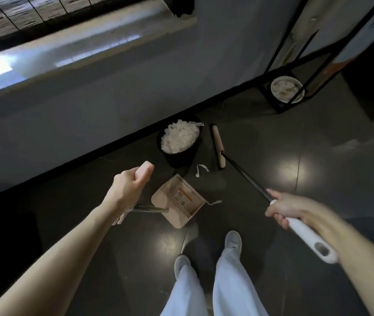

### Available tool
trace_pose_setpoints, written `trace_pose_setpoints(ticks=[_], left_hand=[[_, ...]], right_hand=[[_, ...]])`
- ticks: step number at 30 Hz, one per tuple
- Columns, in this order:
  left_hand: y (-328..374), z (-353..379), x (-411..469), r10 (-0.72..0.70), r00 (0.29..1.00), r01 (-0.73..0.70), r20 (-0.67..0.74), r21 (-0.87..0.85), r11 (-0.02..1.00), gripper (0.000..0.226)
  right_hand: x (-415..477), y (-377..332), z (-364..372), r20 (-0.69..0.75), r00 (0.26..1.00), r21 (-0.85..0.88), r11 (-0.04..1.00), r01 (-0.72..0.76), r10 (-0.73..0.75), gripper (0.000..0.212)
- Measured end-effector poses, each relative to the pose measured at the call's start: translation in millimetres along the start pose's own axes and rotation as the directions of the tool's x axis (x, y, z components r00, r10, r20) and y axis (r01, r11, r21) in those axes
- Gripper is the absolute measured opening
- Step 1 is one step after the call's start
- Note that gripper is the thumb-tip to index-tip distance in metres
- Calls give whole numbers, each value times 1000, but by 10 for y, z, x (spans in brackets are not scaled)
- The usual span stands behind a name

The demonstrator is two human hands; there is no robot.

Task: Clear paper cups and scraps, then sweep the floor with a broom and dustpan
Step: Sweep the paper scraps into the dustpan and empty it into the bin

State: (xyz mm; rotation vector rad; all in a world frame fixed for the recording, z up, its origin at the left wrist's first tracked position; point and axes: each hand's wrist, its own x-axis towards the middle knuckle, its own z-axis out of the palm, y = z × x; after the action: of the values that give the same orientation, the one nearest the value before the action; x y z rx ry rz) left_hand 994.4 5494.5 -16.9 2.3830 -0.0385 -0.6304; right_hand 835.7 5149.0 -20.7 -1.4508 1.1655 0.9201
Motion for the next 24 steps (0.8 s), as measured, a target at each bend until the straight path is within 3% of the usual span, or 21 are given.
trace_pose_setpoints(ticks=[5, 9, 17, 21, 24], left_hand=[[87, 54, 78, 61, 997, -62, -39, -46, 997, 59], [103, 10, 84, 68, 997, -70, -40, -56, 996, 61], [-18, 18, -61, 22, 1000, -22, -5, -20, 1000, 68], [-106, 18, -155, 5, 999, -5, -35, -2, 1000, 74], [-129, 41, -206, 18, 999, -18, -33, 2, 1000, 75]], right_hand=[[156, 237, 663, 95, 992, -41, 996, -77, 80, 86], [-88, 473, 662, 213, 971, 92, 987, -132, 109, 81], [-534, 760, 318, 69, 994, 192, 977, -97, 86, 80], [-517, 900, 453, 16, 993, 263, 957, -120, 120, 82], [-405, 830, 793, 53, 992, 330, 936, -124, 113, 84]])
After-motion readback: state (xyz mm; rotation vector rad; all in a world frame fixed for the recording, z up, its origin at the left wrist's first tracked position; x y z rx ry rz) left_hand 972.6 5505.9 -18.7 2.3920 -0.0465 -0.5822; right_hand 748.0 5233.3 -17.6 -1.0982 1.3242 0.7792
